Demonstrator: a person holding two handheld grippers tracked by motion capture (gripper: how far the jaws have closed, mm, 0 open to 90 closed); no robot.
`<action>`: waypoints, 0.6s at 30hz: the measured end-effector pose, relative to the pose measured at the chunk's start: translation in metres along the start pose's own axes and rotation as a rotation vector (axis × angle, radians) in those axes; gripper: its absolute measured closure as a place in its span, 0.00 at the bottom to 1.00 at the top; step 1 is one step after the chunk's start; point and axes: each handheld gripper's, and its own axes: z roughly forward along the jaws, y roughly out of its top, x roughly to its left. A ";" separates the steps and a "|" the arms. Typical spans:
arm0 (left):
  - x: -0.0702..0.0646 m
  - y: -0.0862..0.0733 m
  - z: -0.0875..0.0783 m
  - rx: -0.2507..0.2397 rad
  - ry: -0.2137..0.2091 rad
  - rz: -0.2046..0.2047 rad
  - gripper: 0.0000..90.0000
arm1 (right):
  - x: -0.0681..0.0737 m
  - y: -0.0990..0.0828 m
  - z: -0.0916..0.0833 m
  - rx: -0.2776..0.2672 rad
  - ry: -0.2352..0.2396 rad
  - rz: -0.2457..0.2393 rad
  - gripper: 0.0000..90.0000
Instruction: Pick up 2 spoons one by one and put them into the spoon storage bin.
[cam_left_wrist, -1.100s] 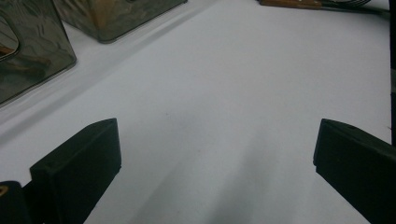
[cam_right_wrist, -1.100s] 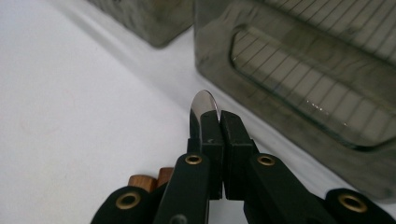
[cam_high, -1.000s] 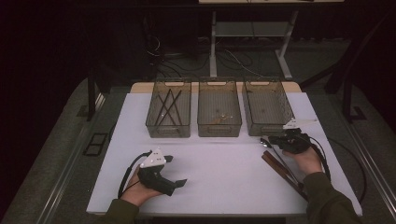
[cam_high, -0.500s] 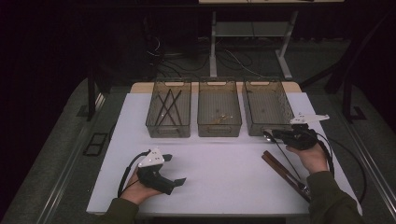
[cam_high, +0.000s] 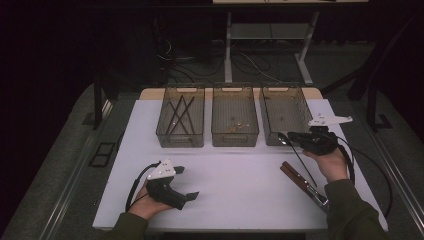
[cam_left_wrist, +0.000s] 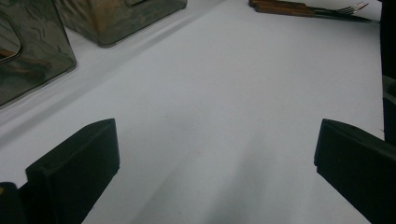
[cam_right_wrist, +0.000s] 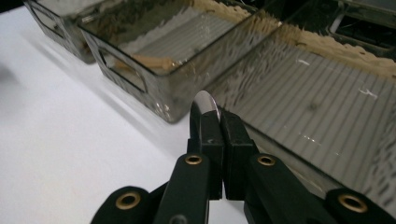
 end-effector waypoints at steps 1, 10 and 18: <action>0.000 0.000 0.000 0.003 -0.001 0.000 0.00 | 0.001 0.002 0.001 -0.003 0.001 0.003 0.99; -0.001 0.001 0.001 0.004 -0.003 -0.017 0.00 | 0.010 0.026 0.014 -0.010 0.004 0.010 0.99; -0.004 0.001 0.003 0.008 -0.010 -0.007 0.00 | 0.017 0.045 0.030 -0.007 -0.003 0.017 0.99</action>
